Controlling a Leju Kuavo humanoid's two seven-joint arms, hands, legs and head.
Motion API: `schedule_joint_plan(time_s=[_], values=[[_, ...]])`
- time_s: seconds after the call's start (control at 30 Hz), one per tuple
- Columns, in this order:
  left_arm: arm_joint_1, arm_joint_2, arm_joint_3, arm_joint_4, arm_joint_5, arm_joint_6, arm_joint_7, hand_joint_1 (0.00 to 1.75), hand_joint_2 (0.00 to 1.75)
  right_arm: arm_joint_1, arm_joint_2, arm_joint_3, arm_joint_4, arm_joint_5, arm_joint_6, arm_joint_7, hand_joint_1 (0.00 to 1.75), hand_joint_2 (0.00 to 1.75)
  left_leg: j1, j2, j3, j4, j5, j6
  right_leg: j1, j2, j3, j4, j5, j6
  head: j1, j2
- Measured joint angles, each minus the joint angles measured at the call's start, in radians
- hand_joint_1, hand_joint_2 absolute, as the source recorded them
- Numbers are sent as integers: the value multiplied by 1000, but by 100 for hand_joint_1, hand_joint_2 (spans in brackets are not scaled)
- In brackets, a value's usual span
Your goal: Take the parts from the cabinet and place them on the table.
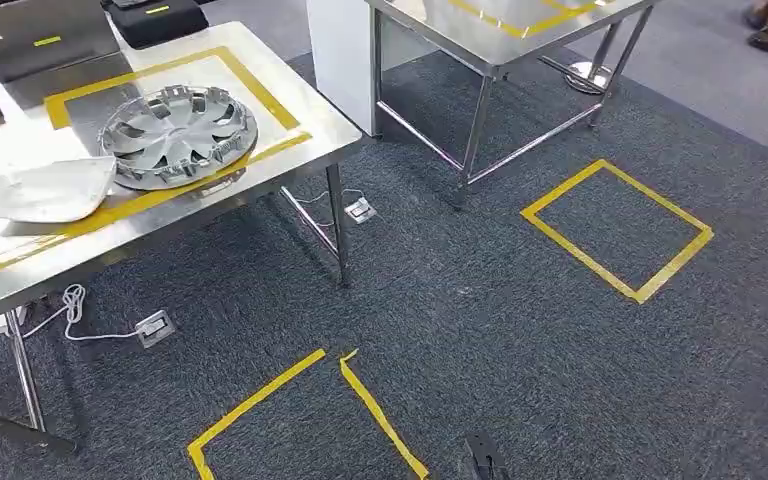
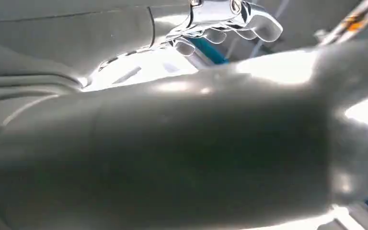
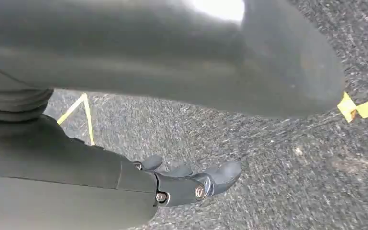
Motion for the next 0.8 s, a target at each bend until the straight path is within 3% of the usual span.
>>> schedule_joint_plan(time_s=[0.1, 0.17, 0.23, 0.27, 0.3, 0.33, 0.37, 0.4, 0.43, 0.47, 0.5, 0.53, 0.6, 0.67, 0.7, 0.73, 0.77, 0.8], values=[[110, -48, 42, 32, 65, 0, -1, 0, 0, 11, 0, -5, 0, -2, 3, -11, 0, 0, 2, 3, 9, -9, 22, -16, 6, 2, -2, -24, 3, -18, -1, 0], [153, -82, 63, 110, 82, -10, 31, 0, 0, 17, 0, -8, 1, -1, 3, -8, 0, 0, 6, -3, 1, -11, 27, -28, -1, -8, -15, -34, 31, -36, 0, 0], [146, -118, 96, 274, 129, -36, 23, 0, 0, 15, -1, -10, 1, -1, 3, 8, 0, 0, 10, -12, -29, 63, -90, -40, -2, -13, -43, -36, 57, -46, -3, 0], [132, -132, 115, 371, 153, -36, 11, 0, 0, 14, -1, -10, 1, -1, 3, 13, 0, 0, 15, -11, -50, 134, -149, -47, -1, -15, -59, -36, 70, -47, -3, 0], [116, -141, 134, 458, 170, -37, 5, 0, 0, 13, -1, -11, 1, -1, 3, 14, 0, 0, 16, -12, -62, 203, -187, -50, -1, -15, -76, -35, 83, -47, -3, 0], [97, -151, 156, 562, 186, -42, -12, 0, 0, 13, -1, -13, 1, -2, 3, 18, 0, 0, 17, -12, -65, 257, -194, -54, -1, -15, -88, -34, 96, -46, -4, 0], [72, -158, 175, 657, 199, -44, -22, 0, 0, 13, -1, -16, 1, -3, 3, 19, 0, 0, 18, -12, -53, 279, -168, -56, -1, -15, -106, -32, 109, -43, -4, 0], [47, -162, 198, 765, 207, -45, -18, 0, 0, 13, -1, -16, 1, -3, 7, 18, 0, 0, 21, -12, -21, 260, -125, -57, -2, -15, -123, -29, 121, -41, -3, 0], [30, -165, 222, 864, 212, -52, -4, 0, 0, 12, -1, -17, 1, -3, 12, 14, 0, 0, 24, -12, 30, 204, -89, -57, -3, -15, -138, -25, 131, -37, -3, 0], [14, -166, 244, 956, 217, -69, 29, 0, 0, 12, -2, -17, 1, -3, 15, 9, 0, 0, 25, -12, 99, 119, -79, -57, -4, -14, -151, -20, 139, -32, -3, 0], [0, -167, 261, 1033, 223, -99, 77, 0, 0, 10, -5, -18, 0, -3, 20, 6, 0, 0, 26, -14, 156, 25, -131, -56, -3, -12, -156, -16, 147, -25, -5, 0], [-5, -168, 281, 1108, 235, -144, 136, 0, 0, 11, -6, -18, 0, -3, 21, 5, 0, 0, 17, -17, 191, -27, -149, -46, -1, -8, -159, -14, 153, -17, -2, 0], [4, -174, 320, 1241, 250, -216, 268, 0, 0, 11, -10, -18, 0, 2, 26, 6, 0, 0, 14, -15, 172, -20, -142, -27, -2, -7, -156, -24, 174, -2, -2, 0], [27, -184, 347, 1336, 251, -238, 443, 0, 0, 20, -14, -18, 1, 8, 36, 14, 0, 0, 15, -8, 158, -25, -121, -4, -6, -5, -162, -29, 188, 13, -3, 0], [39, -190, 358, 1372, 265, -235, 524, 0, 0, 21, -18, -18, 1, 12, 39, 18, 0, 0, 15, -4, 147, -24, -110, 3, -7, -5, -173, -7, 142, 16, -2, 0], [53, -201, 378, 1406, 299, -224, 615, 0, 0, 22, -18, -18, 1, 15, 42, 26, 0, 0, 15, -3, 133, -24, -100, 11, -6, -6, -188, 43, 71, 18, -2, 0], [69, -214, 403, 1430, 344, -213, 657, 0, 0, 22, -18, -18, 1, 15, 43, 25, 0, 0, 14, -2, 119, -24, -89, 15, -6, -6, -204, 114, 0, 20, 0, 0], [83, -228, 435, 1453, 397, -203, 665, 0, 0, 21, -19, -18, 1, 15, 44, 23, 0, 0, 12, -1, 103, -22, -77, 17, -4, -6, -216, 187, -51, 22, 0, 0]])
